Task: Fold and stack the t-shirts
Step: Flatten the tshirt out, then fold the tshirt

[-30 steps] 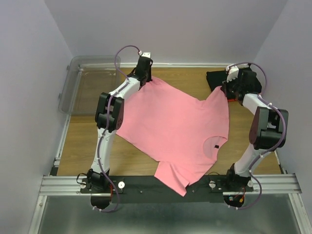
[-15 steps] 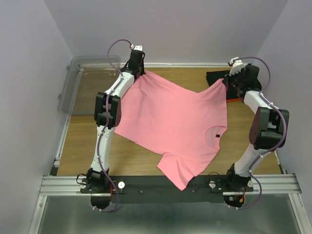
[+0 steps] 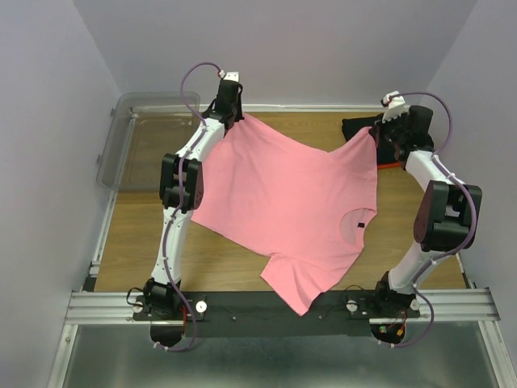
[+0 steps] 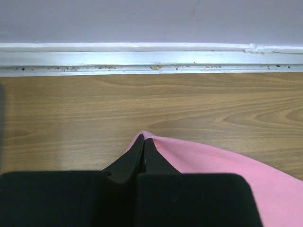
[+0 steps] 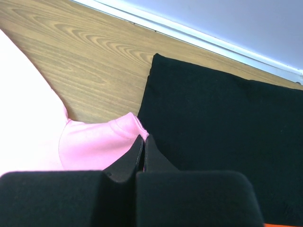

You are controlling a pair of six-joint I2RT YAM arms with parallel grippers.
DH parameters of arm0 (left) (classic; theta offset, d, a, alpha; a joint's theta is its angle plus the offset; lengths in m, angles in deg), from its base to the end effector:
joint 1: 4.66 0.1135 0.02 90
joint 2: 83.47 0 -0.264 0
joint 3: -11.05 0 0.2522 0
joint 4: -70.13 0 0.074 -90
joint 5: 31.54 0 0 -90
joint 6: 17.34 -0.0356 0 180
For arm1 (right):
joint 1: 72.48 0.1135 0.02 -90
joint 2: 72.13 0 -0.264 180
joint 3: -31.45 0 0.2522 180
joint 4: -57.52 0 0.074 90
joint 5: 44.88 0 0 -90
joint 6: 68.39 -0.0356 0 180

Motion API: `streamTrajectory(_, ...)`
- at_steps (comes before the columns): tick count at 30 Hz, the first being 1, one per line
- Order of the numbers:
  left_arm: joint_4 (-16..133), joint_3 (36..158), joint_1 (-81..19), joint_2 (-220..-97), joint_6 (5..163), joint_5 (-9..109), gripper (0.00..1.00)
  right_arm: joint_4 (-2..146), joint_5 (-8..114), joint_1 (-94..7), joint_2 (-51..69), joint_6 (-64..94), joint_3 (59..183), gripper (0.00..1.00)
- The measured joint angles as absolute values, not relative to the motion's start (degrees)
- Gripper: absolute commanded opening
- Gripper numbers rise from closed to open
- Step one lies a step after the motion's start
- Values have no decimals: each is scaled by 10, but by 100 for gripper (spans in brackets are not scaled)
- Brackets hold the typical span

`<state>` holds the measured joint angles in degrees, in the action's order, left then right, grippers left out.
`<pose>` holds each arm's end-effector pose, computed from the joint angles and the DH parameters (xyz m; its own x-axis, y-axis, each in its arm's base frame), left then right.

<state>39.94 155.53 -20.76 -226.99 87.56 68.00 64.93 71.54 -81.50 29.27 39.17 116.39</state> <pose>0.5586 -0.1551 0.2214 -0.4880 -0.1231 -0.8641 0.0094 0.9892 -0.1462 0.4083 -0.0488 0.2580 -0.3022 -0.2256 -0.9262 -0.3698 0.9232 -0.1042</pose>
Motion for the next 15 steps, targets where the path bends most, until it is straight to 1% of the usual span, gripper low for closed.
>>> streamTrajectory(11,400,1556,-202,-2270,876,675,0,649,720,-815,291,379,1163,1)
streamTrajectory(15,404,1555,-199,-2270,875,669,0,650,734,-815,269,379,1141,2)
